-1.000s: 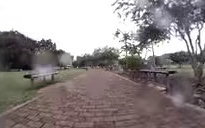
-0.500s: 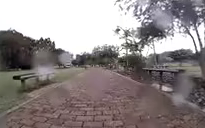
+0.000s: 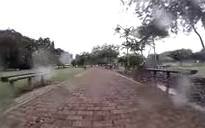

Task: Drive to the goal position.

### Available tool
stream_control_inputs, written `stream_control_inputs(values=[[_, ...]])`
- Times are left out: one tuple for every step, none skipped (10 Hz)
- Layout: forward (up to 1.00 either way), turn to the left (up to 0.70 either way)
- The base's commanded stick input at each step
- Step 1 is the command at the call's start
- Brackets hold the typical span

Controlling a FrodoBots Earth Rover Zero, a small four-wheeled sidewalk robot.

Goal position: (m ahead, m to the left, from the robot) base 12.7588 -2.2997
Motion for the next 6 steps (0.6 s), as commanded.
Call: stream_control_inputs(values=[[0.7,0.0],[0.7,0.0],[0.7,0.0],[0.7,0.0],[0.7,0.0],[0.7,0.0]])
